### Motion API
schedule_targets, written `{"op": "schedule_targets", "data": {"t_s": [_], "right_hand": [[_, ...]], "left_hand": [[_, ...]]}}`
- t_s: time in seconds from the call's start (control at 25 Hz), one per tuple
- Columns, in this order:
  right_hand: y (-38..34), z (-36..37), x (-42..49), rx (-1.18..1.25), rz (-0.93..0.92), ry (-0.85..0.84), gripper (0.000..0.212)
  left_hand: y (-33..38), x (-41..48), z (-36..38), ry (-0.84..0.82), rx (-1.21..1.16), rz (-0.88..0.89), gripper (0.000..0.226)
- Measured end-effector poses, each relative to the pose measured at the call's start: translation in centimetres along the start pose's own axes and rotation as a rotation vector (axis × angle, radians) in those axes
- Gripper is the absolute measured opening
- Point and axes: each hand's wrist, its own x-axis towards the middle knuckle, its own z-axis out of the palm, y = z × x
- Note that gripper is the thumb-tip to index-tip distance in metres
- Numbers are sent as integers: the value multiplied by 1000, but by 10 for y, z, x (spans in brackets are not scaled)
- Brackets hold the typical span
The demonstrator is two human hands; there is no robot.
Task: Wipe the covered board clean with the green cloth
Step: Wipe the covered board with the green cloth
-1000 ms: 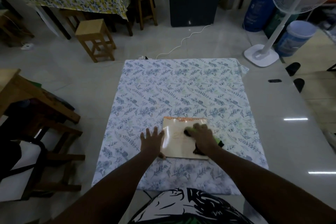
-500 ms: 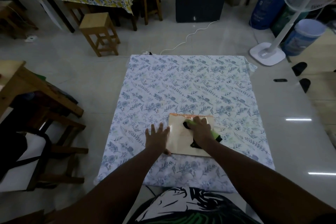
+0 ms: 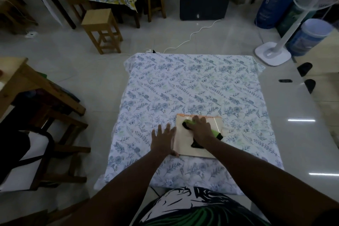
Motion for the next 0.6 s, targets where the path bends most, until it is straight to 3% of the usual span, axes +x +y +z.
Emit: {"op": "schedule_targets", "data": {"t_s": [0.08, 0.2, 0.28, 0.48, 0.6], "right_hand": [[-19, 9, -14, -20, -91, -28, 57], [-21, 29, -55, -39, -454, -50, 50], [-10, 25, -46, -84, -530, -48, 51], [-18, -7, 28, -106, -50, -32, 52], [-32, 11, 5, -95, -108, -45, 53]], "left_hand": [[-4, 1, 3, -4, -8, 7, 137], [-11, 4, 10, 47, -24, 34, 133], [-12, 4, 11, 33, -58, 54, 134], [-15, 4, 11, 24, -84, 73, 136], [-16, 4, 13, 25, -93, 84, 135]]}}
